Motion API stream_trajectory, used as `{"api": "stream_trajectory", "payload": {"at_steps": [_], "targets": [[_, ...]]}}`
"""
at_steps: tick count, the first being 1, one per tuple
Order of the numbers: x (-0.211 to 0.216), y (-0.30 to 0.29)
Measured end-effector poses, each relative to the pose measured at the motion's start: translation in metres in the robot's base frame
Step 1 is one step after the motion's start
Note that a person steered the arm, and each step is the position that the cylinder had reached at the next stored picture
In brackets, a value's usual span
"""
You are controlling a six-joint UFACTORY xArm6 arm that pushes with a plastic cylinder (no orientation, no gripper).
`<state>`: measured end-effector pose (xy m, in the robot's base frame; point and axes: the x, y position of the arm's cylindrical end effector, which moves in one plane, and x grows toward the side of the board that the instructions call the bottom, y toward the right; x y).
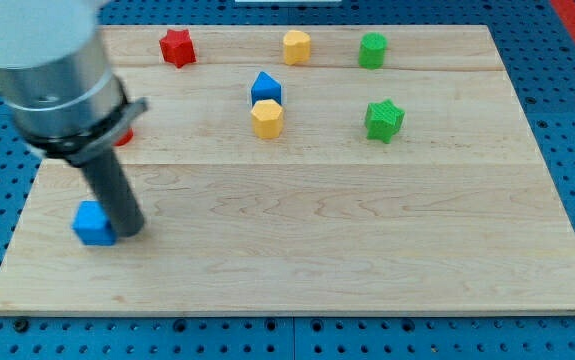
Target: Separate the yellow hexagon from the blue triangle
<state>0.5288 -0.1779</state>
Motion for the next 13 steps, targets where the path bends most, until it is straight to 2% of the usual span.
{"api": "stream_trajectory", "payload": {"at_steps": [1, 2, 4, 6, 13], "targets": [[-0.023, 0.006], [-0.076, 0.04], [-0.19, 0.051], [-0.252, 0.065], [-0.265, 0.063]]}}
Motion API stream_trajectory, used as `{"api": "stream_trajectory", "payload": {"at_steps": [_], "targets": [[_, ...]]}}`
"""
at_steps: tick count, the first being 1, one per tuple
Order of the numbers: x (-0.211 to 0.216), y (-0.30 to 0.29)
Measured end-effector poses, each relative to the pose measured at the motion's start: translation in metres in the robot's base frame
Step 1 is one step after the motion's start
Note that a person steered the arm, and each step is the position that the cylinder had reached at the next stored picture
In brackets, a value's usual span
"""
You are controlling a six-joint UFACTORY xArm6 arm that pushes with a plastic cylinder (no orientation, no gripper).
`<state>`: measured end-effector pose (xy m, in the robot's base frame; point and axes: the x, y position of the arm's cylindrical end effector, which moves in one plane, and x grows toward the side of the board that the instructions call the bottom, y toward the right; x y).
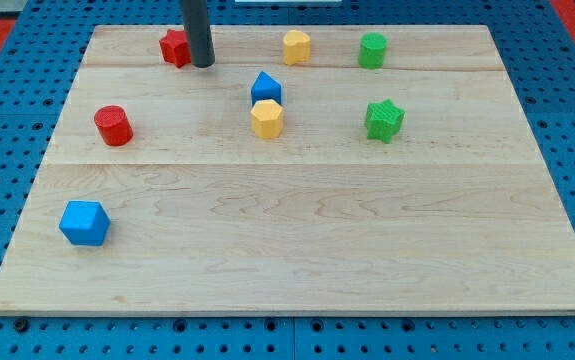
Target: Separate the yellow hexagon from the blue triangle
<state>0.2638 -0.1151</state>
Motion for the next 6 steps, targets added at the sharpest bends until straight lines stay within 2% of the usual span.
{"api": "stream_trajectory", "payload": {"at_steps": [2, 4, 6], "targets": [[-0.014, 0.0], [-0.013, 0.055], [0.014, 0.066]]}}
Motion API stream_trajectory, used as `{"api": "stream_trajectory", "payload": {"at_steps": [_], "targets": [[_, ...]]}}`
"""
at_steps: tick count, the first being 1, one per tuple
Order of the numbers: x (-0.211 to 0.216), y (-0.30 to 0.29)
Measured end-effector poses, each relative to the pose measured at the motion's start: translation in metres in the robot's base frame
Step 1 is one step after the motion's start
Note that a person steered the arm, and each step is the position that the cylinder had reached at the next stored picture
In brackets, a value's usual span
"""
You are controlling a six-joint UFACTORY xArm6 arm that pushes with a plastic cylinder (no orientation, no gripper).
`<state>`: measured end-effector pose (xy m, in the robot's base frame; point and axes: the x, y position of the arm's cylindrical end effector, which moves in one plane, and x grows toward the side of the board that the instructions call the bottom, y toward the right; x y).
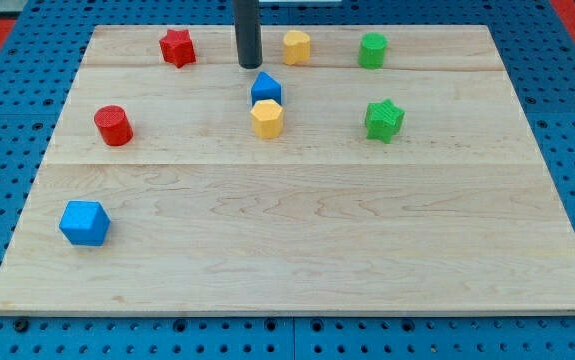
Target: Separate the yellow hexagon from the blue triangle
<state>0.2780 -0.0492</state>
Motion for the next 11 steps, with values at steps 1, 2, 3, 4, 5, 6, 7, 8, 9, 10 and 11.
{"api": "stream_trajectory", "payload": {"at_steps": [1, 2, 3, 4, 5, 6, 7, 8, 9, 10, 11], "targets": [[0.041, 0.013], [0.079, 0.029], [0.111, 0.003], [0.135, 0.003], [0.137, 0.003], [0.137, 0.003], [0.137, 0.003], [0.15, 0.003], [0.162, 0.003], [0.177, 0.024], [0.204, 0.094]]}}
